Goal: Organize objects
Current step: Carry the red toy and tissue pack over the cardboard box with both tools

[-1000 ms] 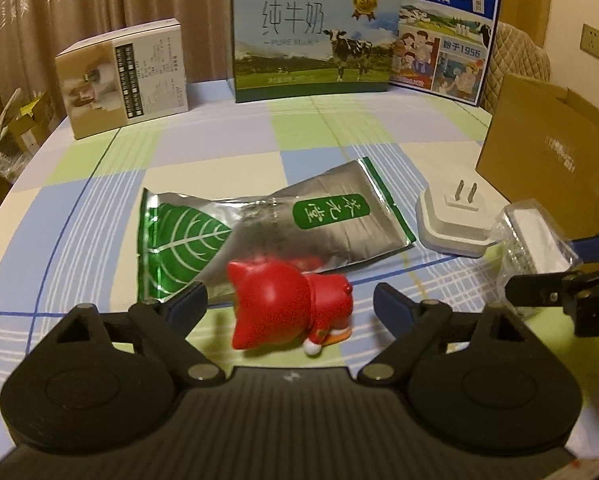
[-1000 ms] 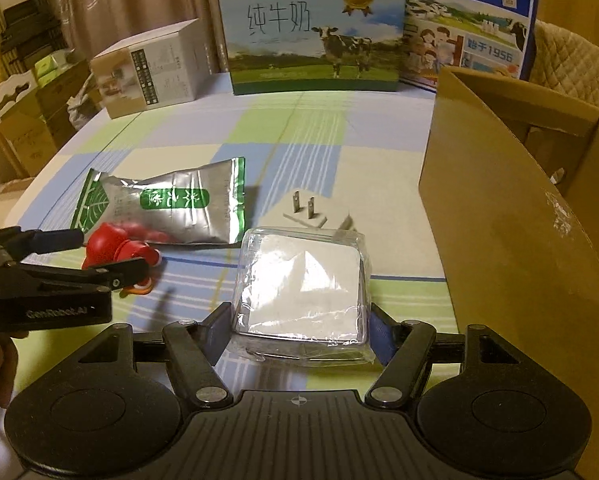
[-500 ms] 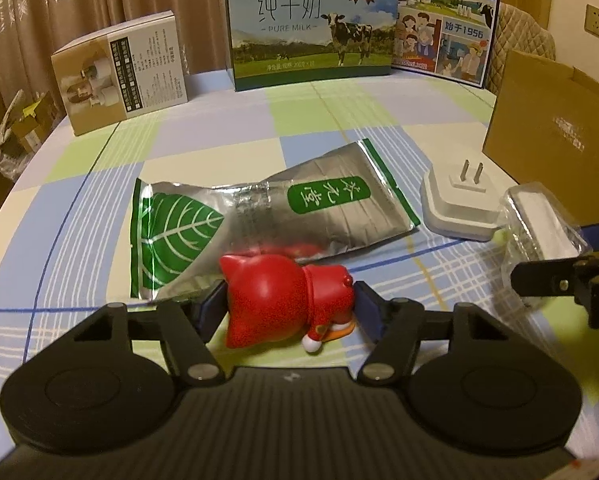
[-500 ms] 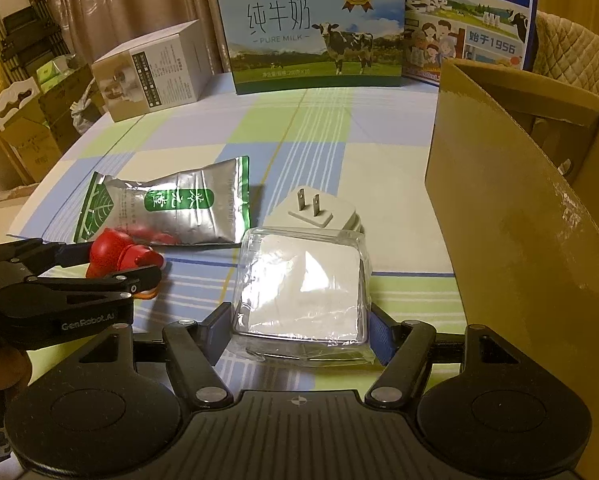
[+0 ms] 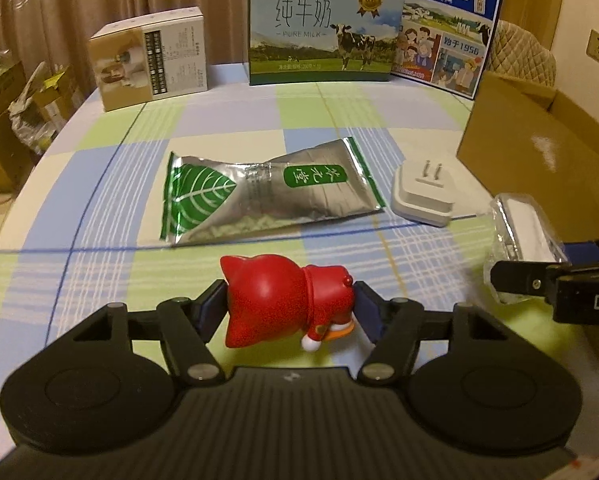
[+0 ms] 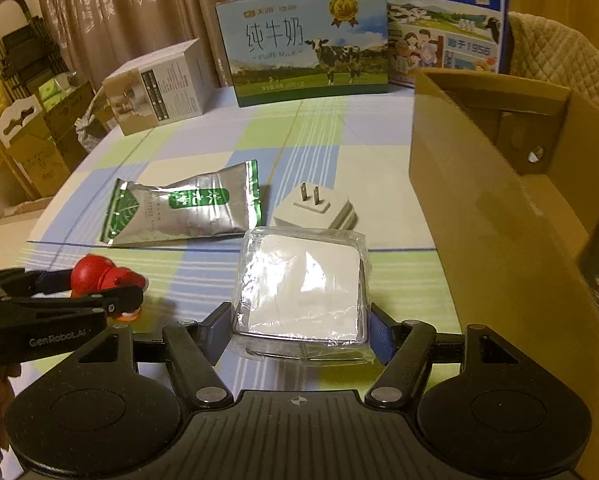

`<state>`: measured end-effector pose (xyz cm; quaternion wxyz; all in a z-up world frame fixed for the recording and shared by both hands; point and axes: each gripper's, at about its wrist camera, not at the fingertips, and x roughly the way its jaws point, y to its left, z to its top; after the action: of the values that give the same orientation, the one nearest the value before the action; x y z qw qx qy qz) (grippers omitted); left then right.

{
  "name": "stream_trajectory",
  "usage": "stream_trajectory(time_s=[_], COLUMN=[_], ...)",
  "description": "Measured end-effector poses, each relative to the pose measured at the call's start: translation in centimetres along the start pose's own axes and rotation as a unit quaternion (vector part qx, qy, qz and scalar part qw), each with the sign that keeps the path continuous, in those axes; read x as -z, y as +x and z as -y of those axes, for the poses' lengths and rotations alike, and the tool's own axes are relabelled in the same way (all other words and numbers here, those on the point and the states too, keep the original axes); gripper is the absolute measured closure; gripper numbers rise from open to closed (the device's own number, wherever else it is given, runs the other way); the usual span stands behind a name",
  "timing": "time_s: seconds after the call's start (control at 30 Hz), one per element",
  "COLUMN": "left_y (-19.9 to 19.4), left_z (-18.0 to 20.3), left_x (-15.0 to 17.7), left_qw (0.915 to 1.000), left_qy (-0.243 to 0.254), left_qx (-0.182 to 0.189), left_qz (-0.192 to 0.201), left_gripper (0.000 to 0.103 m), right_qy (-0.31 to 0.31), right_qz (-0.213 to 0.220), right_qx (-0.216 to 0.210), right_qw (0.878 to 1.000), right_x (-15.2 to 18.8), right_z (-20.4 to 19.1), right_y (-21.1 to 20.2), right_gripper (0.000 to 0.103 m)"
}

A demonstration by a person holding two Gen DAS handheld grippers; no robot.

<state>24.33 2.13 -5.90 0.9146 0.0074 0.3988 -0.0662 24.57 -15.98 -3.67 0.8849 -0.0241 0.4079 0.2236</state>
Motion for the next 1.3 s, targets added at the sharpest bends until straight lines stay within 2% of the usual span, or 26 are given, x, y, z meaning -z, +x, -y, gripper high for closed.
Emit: stream_trajectory(time_s=[0.37,0.67,0.97,1.3], left_y=[-9.9,-16.3,-19.2,-19.4], left_z=[2.8,5.5,7.7,11.4], left_x=[1.4,1.7,2.0,1.0], left_qw=[0.9997,0.9993,0.9988,0.9969], left_qy=[-0.019,-0.009,0.008,0.039], left_qx=[0.001,0.008,0.016,0.047], left_qz=[0.011,0.035,0.045,0.050], left_gripper=[0.040,0.040,0.040,0.040], right_qy=[0.008,0.008,0.016,0.032], right_qz=[0.038,0.068,0.087,0.099], right_qx=[-0.017,-0.012,-0.003,0.027], right_qw=[0.999,0.998,0.996,0.994], right_x=[1.3,2.5,3.3,4.5], right_z=[-1.5,-1.3,0.2,3.8], right_y=[-9.6,-16.5,-20.3,-22.8], right_gripper=[0.037,0.037,0.037,0.037])
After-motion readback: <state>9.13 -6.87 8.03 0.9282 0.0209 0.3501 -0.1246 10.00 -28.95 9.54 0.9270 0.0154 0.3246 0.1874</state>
